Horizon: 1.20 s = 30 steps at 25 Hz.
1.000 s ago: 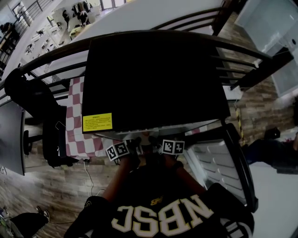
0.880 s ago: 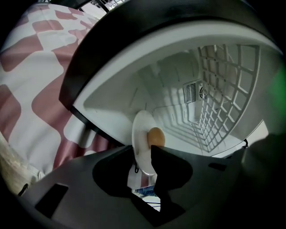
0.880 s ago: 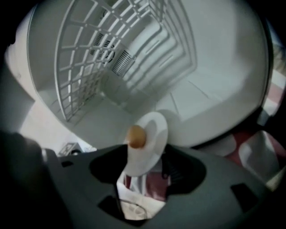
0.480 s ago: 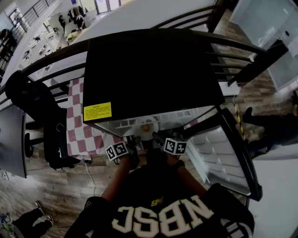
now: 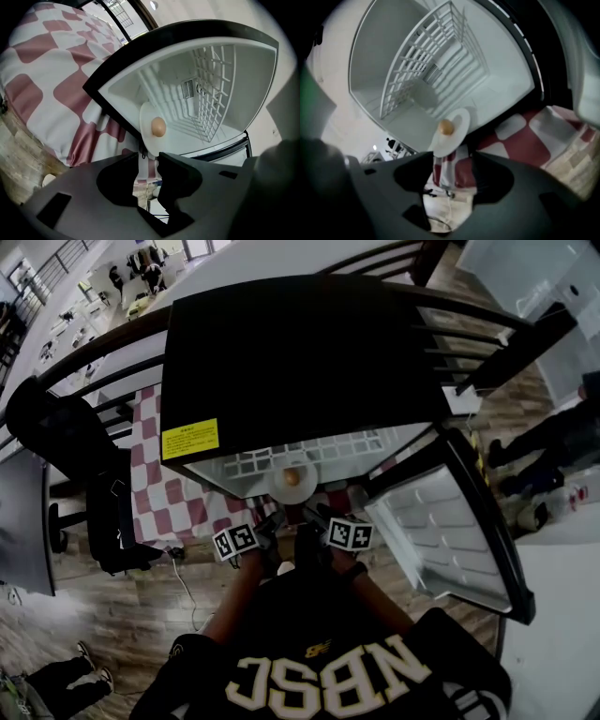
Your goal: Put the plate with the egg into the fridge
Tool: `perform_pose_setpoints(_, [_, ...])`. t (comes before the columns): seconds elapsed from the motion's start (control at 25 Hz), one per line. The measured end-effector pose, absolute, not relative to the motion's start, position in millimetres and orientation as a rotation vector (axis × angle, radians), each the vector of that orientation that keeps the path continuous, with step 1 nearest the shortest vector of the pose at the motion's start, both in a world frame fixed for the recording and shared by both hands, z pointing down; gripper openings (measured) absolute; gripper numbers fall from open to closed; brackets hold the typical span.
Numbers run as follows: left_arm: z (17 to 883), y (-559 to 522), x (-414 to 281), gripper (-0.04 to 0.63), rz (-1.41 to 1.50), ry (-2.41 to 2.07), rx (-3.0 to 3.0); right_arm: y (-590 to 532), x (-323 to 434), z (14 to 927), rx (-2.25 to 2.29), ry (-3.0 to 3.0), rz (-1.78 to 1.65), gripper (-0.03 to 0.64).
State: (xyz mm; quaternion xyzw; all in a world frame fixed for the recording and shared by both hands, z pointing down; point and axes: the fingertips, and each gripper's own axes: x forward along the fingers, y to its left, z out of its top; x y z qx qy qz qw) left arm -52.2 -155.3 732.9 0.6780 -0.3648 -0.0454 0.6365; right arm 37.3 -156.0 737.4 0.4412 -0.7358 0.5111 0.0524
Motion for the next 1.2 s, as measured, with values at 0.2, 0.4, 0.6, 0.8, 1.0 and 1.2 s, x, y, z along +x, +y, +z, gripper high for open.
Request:
perform_pose_setpoints(0.2, [737.9, -153.9, -41.6, 0.142, -0.060, -0.813, 1.559, -153.9, 32.3, 742.5, 1.321, -2.235, 1.611, 0.194])
perform_pose_setpoints(0.4, [741.2, -162.3, -30.9, 0.138, -0.042, -0.801, 1.554, -162.9, 27.6, 742.1, 1.300, -2.243, 1.639, 0.124])
perform_pose_setpoints(0.6, [747.5, -167.3, -27.0, 0.135, 0.002, -0.804, 1.548, -168.1, 21.7, 745.1, 1.274, -2.224, 1.676, 0.109])
perform_pose_setpoints(0.8, [747.4, -174.8, -29.5, 0.092, -0.018, -0.820, 1.535, -173.6, 20.0, 747.9, 1.243, -2.204, 1.699, 0.079])
perform_pose_setpoints(1.0, [741.1, -183.6, -30.2, 0.055, -0.026, -0.825, 1.524, -180.3, 18.8, 744.3, 1.212, -2.203, 1.727, 0.063])
perform_pose_setpoints(1.2, [737.2, -197.0, -33.2, 0.053, -0.040, -0.847, 1.505, -193.3, 16.4, 740.3, 1.197, -2.205, 1.713, 0.061])
